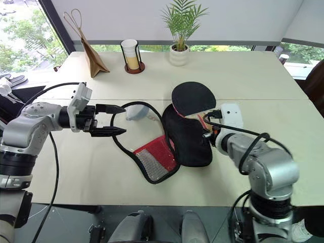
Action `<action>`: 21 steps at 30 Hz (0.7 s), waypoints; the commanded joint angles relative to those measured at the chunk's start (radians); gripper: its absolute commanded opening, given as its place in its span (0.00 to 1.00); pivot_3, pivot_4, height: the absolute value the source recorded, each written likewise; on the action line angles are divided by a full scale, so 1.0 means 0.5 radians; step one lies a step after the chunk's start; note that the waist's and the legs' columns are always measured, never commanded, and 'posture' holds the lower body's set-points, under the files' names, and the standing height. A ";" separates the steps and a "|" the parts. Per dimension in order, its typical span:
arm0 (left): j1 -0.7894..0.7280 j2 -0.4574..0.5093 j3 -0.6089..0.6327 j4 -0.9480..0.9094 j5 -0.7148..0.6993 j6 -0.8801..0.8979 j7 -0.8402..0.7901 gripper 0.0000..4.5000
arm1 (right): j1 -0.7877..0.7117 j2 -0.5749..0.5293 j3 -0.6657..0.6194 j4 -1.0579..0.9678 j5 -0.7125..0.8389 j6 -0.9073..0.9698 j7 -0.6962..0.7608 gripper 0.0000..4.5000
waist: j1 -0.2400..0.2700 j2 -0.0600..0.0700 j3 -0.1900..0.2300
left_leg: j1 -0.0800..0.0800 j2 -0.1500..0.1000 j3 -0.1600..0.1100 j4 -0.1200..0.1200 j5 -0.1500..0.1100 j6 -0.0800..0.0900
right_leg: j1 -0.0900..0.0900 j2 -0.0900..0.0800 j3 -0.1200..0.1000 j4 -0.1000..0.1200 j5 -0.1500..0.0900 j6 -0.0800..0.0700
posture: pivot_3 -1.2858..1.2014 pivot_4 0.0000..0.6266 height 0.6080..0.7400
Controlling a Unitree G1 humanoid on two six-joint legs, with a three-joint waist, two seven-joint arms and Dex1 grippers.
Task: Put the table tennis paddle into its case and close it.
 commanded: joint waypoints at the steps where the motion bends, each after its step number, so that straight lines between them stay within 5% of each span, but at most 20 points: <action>1: -0.045 0.007 0.014 -0.014 0.008 -0.024 -0.022 1.00 | -0.057 0.126 -0.064 -0.037 0.384 0.013 -0.452 0.25 | -0.002 0.000 0.000 | 0.000 0.000 0.000 0.000 0.000 0.000 | 0.000 0.000 0.000 0.000 0.000 0.000 | 0.52 0.24 1.00; 9: -0.054 -0.009 -0.002 -0.009 0.023 -0.014 -0.033 1.00 | -0.053 -0.202 -0.117 0.278 1.684 0.013 -1.331 0.25 | -0.002 0.000 0.000 | 0.000 0.000 -0.001 0.000 0.000 0.000 | 0.002 -0.001 -0.001 -0.001 0.000 0.000 | 0.52 0.24 1.00; 11: -0.067 -0.024 -0.015 -0.003 0.030 -0.014 -0.032 1.00 | 0.008 -0.656 0.173 0.362 2.446 -0.440 -1.802 0.25 | 0.002 0.003 0.002 | 0.000 0.000 -0.001 0.001 0.000 0.000 | 0.002 0.000 -0.002 -0.001 0.000 0.000 | 0.52 0.24 1.00; 13: -0.088 -0.039 -0.024 0.008 0.037 -0.010 -0.034 1.00 | 0.043 -0.955 0.390 0.361 2.827 -0.784 -2.046 0.25 | -0.002 0.001 0.001 | 0.000 0.000 0.001 0.001 0.000 0.001 | 0.003 -0.004 -0.003 -0.003 0.000 0.000 | 0.52 0.24 1.00; 21: -0.175 -0.063 -0.068 0.107 0.080 -0.041 -0.102 1.00 | 0.077 -1.177 0.742 0.203 2.867 -1.368 -2.188 0.25 | -0.047 -0.002 0.001 | 0.001 0.003 -0.001 0.001 -0.001 0.003 | 0.010 0.002 -0.004 -0.009 0.000 0.000 | 0.52 0.24 1.00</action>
